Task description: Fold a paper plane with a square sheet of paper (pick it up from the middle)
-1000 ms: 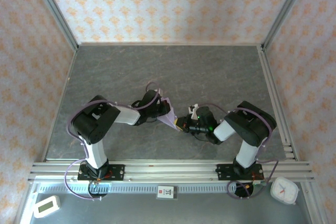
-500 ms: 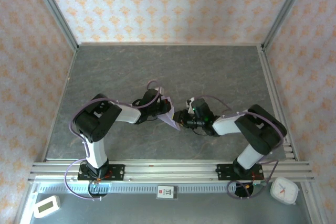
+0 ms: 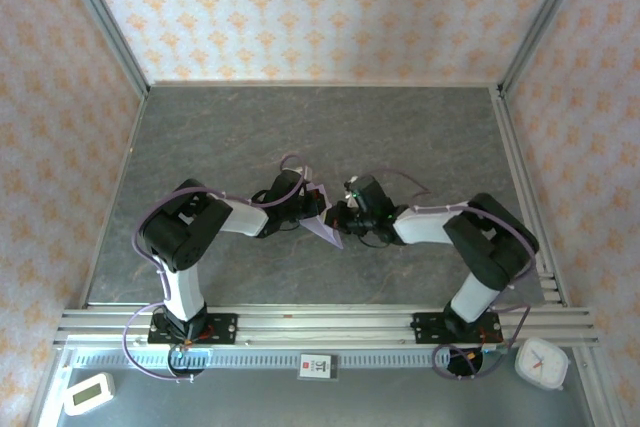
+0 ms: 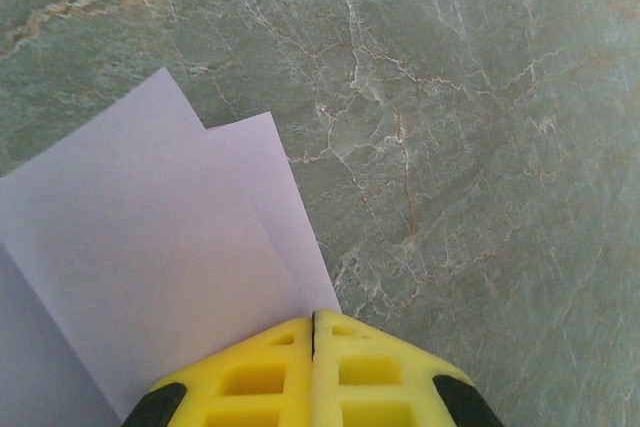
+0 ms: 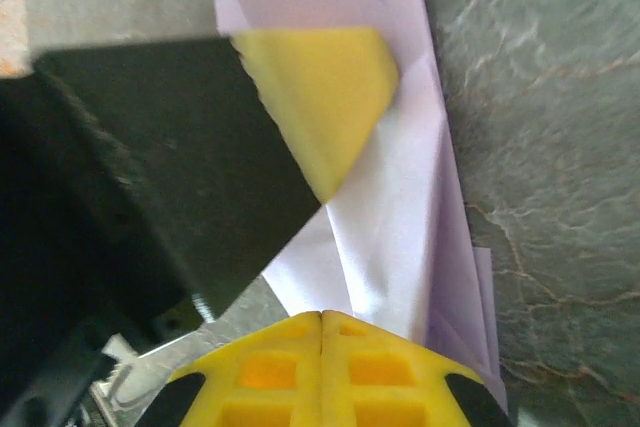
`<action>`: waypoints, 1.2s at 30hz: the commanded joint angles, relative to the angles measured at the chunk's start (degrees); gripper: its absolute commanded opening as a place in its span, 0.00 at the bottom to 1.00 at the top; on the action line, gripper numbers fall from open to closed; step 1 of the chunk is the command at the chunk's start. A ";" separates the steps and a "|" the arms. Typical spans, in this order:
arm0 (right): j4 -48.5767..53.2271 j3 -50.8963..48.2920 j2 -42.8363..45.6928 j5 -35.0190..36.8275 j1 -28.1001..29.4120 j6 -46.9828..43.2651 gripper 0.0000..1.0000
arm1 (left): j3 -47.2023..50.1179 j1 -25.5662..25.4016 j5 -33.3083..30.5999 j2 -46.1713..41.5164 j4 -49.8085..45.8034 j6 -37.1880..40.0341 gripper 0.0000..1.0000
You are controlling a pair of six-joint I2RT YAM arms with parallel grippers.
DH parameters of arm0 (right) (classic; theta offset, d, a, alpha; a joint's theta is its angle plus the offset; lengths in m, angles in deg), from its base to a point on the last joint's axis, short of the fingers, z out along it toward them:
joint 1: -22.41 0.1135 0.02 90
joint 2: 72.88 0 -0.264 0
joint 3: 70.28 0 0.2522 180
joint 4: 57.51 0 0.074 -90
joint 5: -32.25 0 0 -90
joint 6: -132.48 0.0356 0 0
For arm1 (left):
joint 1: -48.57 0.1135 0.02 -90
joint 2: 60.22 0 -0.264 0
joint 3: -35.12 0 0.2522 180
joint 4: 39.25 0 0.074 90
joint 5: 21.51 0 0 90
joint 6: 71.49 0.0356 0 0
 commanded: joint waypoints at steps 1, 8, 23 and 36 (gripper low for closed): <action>-0.23 2.44 -2.46 -0.32 1.60 -0.21 0.00 | 1.36 0.65 -1.24 2.41 -4.30 1.79 0.00; 2.27 3.97 -5.77 1.23 1.99 -1.79 0.00 | 1.51 0.64 -1.29 2.49 -4.58 1.88 0.00; 10.40 -4.08 -1.78 3.98 4.31 -6.93 0.00 | 1.12 0.80 -1.81 3.01 -5.99 2.85 0.00; 7.67 -16.00 7.32 5.03 5.50 -0.59 0.00 | 0.64 1.15 -2.14 2.99 -6.58 2.85 0.00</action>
